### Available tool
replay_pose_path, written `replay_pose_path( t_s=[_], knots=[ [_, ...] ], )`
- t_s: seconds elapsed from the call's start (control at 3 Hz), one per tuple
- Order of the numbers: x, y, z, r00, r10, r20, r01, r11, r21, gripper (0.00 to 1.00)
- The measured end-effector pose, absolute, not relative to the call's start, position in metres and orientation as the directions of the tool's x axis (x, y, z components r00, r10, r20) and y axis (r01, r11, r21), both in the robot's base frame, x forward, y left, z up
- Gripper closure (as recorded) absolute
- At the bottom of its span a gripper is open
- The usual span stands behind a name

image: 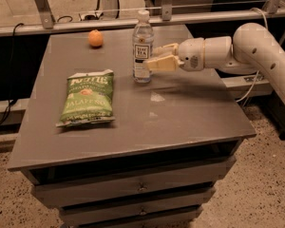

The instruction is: Move blue plastic bottle near green jalapeno chip bag

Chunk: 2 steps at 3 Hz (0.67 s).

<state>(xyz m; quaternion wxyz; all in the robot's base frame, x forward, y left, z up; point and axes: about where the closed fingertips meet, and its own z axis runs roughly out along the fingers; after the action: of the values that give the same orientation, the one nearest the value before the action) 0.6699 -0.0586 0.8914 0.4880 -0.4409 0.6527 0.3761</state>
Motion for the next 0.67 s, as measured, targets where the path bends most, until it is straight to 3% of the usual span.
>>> replay_pose_path(
  t_s=[0.33,0.67],
  knots=[
    [0.6658,-0.0578,0.8749,-0.181,-0.2,-0.963,-0.938,0.331,0.107,1.0],
    [0.6636,-0.0552,0.87,-0.197,-0.2,-0.96,-0.937,0.326,0.124,0.83]
  ],
)
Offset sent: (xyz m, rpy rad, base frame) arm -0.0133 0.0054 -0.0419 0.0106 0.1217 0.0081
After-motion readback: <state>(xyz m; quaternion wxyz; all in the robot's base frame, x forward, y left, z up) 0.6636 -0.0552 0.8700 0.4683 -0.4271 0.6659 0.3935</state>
